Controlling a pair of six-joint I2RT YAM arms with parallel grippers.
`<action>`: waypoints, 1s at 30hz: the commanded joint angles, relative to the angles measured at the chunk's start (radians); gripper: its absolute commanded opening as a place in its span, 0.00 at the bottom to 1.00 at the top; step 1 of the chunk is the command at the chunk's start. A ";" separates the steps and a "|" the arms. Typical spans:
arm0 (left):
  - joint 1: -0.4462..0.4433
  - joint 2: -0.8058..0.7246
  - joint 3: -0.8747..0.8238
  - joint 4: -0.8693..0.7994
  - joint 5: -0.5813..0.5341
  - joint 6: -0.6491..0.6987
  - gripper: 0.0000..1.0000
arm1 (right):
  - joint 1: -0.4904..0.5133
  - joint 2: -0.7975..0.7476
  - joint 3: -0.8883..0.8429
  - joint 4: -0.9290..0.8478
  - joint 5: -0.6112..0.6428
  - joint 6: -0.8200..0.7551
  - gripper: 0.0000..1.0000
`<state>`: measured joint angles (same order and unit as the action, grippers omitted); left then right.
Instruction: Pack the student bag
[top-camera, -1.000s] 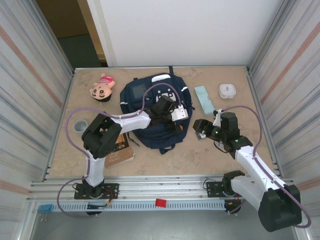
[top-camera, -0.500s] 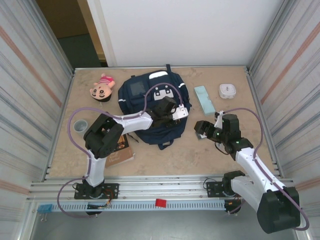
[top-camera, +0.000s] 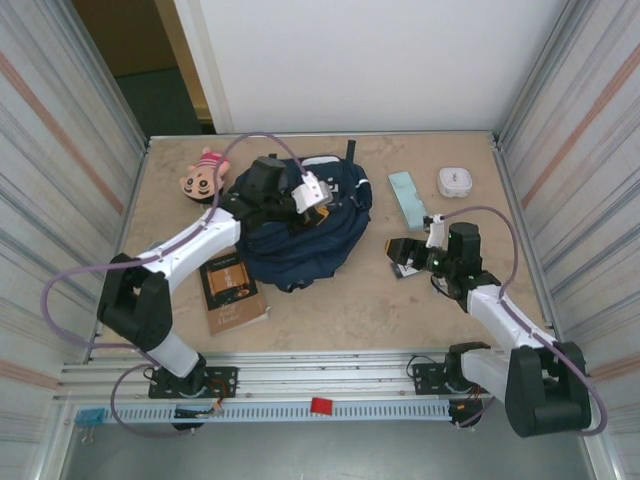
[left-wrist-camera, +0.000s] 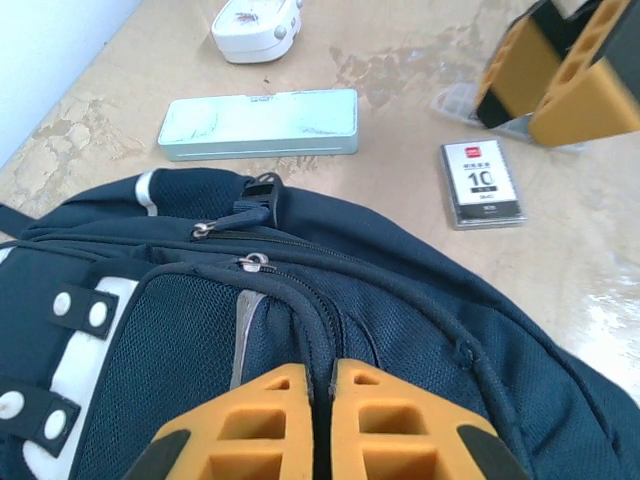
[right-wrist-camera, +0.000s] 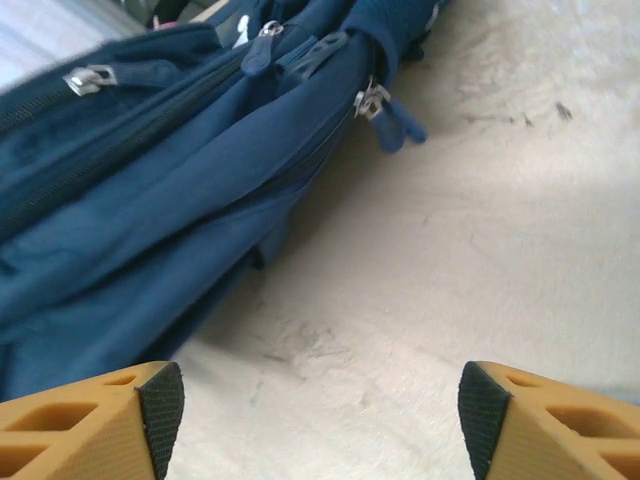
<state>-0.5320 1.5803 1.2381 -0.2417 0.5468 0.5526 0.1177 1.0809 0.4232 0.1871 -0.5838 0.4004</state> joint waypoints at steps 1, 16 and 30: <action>0.051 -0.087 0.049 -0.042 0.189 0.005 0.00 | 0.007 0.090 0.038 0.135 -0.060 -0.177 0.71; 0.142 -0.135 0.045 -0.070 0.260 0.023 0.00 | 0.163 0.513 0.249 0.345 -0.182 -0.262 0.67; 0.144 -0.132 0.039 -0.082 0.233 0.045 0.00 | 0.358 0.136 0.244 -0.109 0.133 -0.547 0.79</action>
<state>-0.3935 1.5059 1.2388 -0.3511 0.7334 0.5797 0.4358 1.2552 0.6212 0.1982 -0.5568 0.0097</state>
